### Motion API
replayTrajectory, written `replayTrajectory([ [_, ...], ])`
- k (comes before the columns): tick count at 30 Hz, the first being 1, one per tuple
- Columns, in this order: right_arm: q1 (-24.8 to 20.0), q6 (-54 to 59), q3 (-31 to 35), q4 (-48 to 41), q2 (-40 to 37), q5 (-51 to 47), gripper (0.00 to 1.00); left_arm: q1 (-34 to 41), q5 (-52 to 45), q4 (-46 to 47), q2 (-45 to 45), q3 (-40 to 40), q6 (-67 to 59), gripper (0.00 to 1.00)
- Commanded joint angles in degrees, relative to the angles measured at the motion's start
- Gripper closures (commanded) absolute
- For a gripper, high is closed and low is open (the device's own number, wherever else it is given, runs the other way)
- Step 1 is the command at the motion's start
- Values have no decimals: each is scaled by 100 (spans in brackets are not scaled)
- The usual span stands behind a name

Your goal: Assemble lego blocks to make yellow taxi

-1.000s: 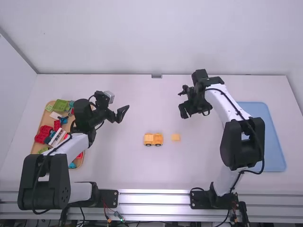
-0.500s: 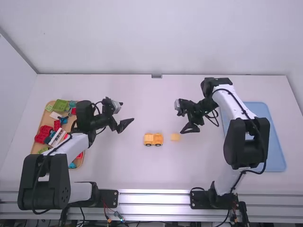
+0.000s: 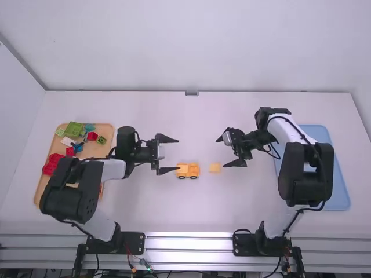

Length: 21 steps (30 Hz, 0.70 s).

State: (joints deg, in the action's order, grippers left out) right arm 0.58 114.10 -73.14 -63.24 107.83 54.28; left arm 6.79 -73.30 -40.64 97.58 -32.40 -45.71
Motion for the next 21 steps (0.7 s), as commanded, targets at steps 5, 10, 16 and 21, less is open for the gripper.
replayTrajectory([
  [5, 201, -1633, 798, 1615, 42, 15, 1, 509, 435, -17, 579, -219, 601, 1],
  [10, 487, -3064, 1716, 3593, 42, -356, 1, 675, 654, 1248, 778, -625, -98, 1],
  [16, 555, -3491, 2594, 5001, 42, -354, 1, 662, 1056, 2391, 778, -763, -1250, 1],
  [21, 317, -4083, 3169, 6030, 42, -146, 1, 673, 1036, 2323, 778, -702, -1325, 1],
])
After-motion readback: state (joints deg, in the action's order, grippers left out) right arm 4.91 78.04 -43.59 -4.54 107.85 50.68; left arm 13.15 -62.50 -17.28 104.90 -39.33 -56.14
